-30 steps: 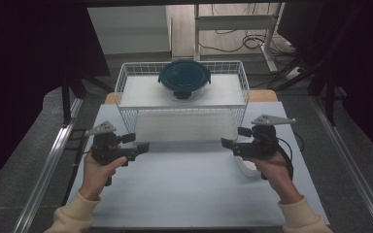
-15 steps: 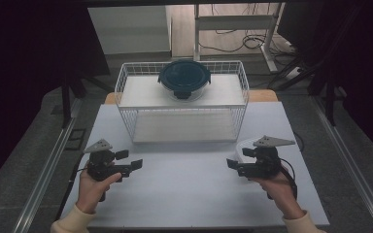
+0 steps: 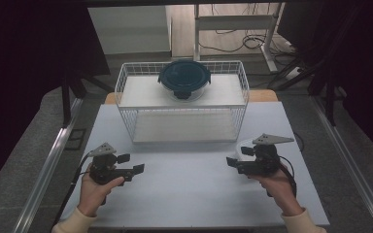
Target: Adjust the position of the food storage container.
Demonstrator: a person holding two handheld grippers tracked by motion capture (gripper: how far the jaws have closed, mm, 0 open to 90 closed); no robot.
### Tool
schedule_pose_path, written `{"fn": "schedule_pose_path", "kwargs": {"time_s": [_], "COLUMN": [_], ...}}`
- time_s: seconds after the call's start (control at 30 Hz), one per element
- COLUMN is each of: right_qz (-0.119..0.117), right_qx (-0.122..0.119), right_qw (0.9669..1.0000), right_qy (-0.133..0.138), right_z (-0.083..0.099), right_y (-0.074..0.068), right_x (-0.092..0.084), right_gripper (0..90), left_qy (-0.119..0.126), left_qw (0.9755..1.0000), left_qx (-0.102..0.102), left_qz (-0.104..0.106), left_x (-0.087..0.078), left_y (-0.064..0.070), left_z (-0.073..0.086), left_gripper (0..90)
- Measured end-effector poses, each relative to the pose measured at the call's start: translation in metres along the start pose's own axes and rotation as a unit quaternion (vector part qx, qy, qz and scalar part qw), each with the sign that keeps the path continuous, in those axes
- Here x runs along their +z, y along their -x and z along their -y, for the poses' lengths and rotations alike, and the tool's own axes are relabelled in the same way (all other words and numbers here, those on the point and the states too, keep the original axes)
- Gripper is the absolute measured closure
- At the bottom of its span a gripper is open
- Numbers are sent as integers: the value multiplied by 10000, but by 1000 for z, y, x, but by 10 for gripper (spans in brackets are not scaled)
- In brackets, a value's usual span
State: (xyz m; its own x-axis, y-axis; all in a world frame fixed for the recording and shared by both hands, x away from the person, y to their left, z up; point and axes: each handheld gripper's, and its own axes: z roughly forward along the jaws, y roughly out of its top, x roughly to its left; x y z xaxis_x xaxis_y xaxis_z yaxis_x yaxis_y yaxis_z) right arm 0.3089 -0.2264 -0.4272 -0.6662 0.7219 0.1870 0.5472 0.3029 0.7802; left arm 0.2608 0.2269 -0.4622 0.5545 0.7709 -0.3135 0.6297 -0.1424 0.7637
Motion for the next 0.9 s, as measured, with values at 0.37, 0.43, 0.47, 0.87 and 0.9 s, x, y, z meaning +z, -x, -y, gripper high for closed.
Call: {"fn": "schedule_pose_path", "kwargs": {"time_s": [0.37,0.43,0.47,0.87,0.9], "right_qz": [202,253,339,688,719], "right_qx": [44,39,54,182,157], "right_qw": [9997,9996,9992,9935,9923], "right_qy": [-129,-148,-192,-887,-994], "right_z": [-20,-23,-26,-56,-58], "right_y": [19,21,24,56,58], "right_x": [-6,-7,-8,9,18], "right_gripper": [462,484,511,801,863], "left_qy": [-79,-79,-82,-149,-165], "left_qw": [9999,9999,9999,9996,9996], "left_qx": [46,55,76,1,2], "left_qz": [105,94,94,242,244], "left_x": [7,7,7,12,12], "left_y": [-8,-8,-8,-10,-10], "left_z": [4,4,5,8,8], "left_gripper": [225,225,225,223,223]}}
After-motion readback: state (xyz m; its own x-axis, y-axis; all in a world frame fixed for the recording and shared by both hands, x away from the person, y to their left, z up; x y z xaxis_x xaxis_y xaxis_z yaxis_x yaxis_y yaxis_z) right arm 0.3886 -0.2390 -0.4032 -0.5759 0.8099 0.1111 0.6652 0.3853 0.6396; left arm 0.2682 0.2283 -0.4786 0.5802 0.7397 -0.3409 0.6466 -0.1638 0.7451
